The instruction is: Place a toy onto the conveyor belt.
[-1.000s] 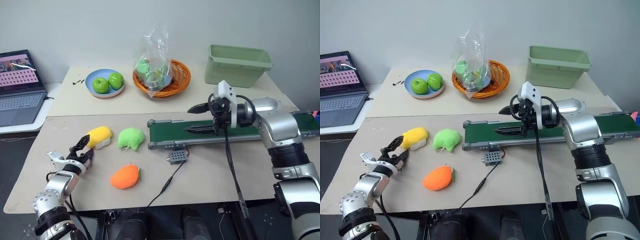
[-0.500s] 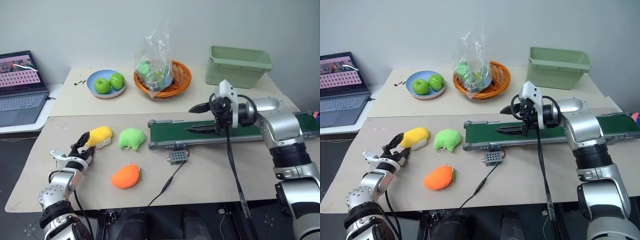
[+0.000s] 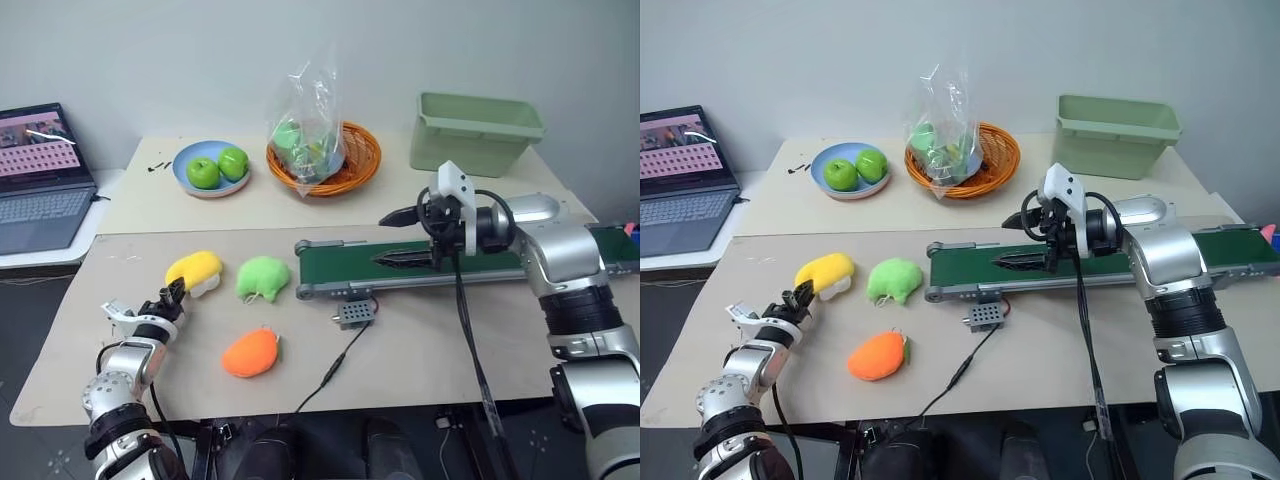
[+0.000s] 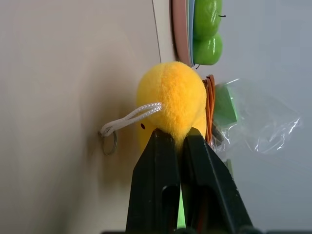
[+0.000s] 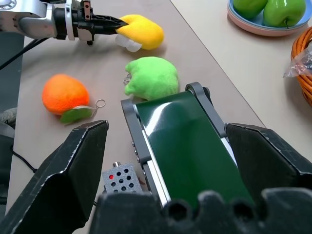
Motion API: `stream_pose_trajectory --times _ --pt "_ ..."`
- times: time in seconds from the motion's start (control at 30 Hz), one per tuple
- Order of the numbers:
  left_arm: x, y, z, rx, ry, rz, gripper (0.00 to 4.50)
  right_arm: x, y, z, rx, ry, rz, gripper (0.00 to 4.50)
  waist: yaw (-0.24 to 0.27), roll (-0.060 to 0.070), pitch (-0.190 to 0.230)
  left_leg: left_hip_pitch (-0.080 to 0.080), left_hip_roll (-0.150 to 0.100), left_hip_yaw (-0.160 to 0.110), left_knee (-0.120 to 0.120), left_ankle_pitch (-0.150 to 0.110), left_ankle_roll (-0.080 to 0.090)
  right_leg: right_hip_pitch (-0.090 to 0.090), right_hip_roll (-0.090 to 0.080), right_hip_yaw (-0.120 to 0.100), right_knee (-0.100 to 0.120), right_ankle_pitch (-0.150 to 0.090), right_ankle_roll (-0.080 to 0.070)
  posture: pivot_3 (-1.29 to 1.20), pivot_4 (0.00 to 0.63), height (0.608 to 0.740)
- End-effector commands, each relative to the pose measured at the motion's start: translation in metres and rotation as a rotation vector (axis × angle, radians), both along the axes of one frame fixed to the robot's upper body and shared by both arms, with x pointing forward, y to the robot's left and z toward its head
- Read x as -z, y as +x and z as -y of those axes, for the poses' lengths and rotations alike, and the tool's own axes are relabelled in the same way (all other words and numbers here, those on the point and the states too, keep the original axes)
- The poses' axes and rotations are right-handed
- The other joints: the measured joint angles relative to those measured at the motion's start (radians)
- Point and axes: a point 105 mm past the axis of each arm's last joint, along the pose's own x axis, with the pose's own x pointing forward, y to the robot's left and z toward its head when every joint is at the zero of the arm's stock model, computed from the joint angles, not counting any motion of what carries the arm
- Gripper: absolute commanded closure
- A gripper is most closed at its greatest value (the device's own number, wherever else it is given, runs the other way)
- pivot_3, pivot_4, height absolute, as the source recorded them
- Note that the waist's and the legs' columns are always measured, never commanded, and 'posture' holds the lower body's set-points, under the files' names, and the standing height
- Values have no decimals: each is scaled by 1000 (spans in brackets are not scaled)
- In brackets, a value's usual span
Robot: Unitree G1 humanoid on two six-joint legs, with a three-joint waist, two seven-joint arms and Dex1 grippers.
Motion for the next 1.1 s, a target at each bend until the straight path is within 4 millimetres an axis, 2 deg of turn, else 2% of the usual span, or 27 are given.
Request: stream_pose_trajectory --times 0.03,0.1,0.13,0.27,0.33,0.5,0.53,0.6,0.7,0.77,1.0,1.1 --pt "-76 5 27 53 426 221 4482 -17 0 -1 -16 5 65 0 4 -2 1 -3 0 0 0 1 -1 -3 0 0 0 0 0 0 150 740" --pt "-85 4 43 68 811 228 4482 -16 1 -1 -17 6 65 0 9 -2 1 -5 0 0 1 4 -7 -4 0 0 -1 0 -1 0 150 740" --pt "-82 3 46 66 990 222 4482 -16 1 -1 -17 7 65 0 9 -2 1 -5 -1 0 0 5 -9 -4 0 0 -1 0 -1 0 150 740" --pt "-52 -1 42 84 1688 179 4482 -14 2 -4 -21 16 66 0 3 -1 0 -4 -1 2 -3 2 -3 -4 0 2 -4 0 -1 0 150 740" --pt "-43 -6 45 110 1994 236 4482 -14 2 -6 -20 22 69 0 1 -1 0 -3 0 2 -4 0 1 -5 0 2 -3 0 -1 0 150 740" --pt "-30 -23 74 227 2472 554 4482 -13 0 -5 -18 27 67 0 13 0 0 -5 1 1 -4 0 0 -7 0 0 -2 0 -2 0 150 740" --pt "-34 -27 75 186 2555 616 4482 -12 0 -4 -12 29 67 0 15 0 0 -5 0 1 -4 0 0 -6 0 0 -2 0 -2 0 150 740" --pt "-40 -29 75 109 2624 674 4482 -11 -1 -3 -4 30 68 0 17 0 0 -5 0 1 -4 0 0 -7 0 0 -3 0 -2 0 150 740" --pt "-61 -25 63 -73 2685 669 4482 -10 -3 -2 1 30 65 0 17 0 0 -7 0 1 -4 0 1 -9 -1 0 -2 0 -2 0 150 740" --pt "-77 -22 62 -176 2718 708 4482 -9 -4 0 8 28 64 0 17 0 0 -7 0 1 -4 0 0 -10 -1 -1 -1 0 -1 0 150 740" --pt "-101 -9 98 -230 2693 988 4482 -7 -6 3 28 26 63 0 20 0 0 -6 0 1 -4 0 0 -8 -1 -1 -1 0 -1 0 150 740" --pt "-103 -2 111 -200 2668 1088 4482 -7 -7 4 33 26 62 0 19 0 1 -7 0 1 -4 0 0 -9 -1 -2 0 0 -1 0 150 740"
